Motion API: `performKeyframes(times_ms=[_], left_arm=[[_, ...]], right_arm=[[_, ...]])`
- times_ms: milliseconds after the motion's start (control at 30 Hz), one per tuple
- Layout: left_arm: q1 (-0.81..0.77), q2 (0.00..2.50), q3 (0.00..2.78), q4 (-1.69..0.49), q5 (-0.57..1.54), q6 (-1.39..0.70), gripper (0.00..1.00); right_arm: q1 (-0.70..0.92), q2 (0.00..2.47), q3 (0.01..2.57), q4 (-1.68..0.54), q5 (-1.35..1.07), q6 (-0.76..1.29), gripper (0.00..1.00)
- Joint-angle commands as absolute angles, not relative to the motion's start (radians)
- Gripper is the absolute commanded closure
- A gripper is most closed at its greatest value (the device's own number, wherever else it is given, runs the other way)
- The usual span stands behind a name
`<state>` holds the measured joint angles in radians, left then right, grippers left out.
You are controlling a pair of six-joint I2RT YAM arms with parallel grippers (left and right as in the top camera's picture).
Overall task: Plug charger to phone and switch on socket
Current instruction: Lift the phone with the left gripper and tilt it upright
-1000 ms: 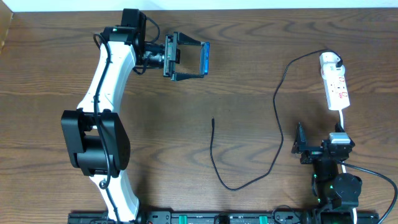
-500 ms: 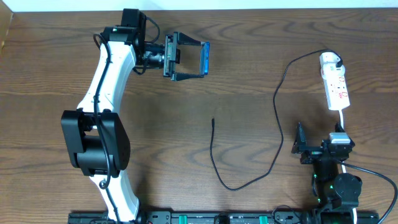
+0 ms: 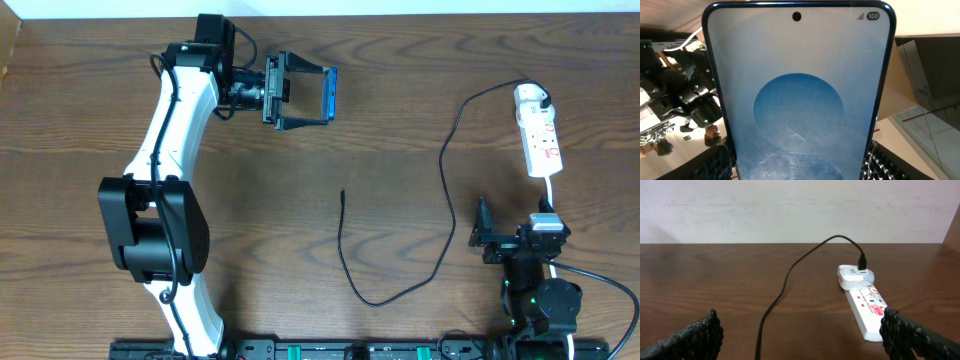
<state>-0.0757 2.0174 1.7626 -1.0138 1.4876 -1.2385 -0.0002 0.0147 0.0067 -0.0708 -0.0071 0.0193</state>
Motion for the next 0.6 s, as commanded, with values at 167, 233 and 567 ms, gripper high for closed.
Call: performKeyframes(times_ms=[167,233,567], left_arm=[[-0.074,1.986,1.783,-1.015,1.533,-1.251,0.93],[-0.074,1.986,1.783,-1.016,1.533,-1.251,0.93],[-0.074,1.986,1.783,-1.015,1.533,-1.251,0.93]], right_arm=[[0.015,0.009,0.006,-0.075,-0.002,0.033,0.01],[0.015,0.009,0.006,-0.075,-0.002,0.033,0.01],[0.015,0.009,0.006,-0.075,-0.002,0.033,0.01]])
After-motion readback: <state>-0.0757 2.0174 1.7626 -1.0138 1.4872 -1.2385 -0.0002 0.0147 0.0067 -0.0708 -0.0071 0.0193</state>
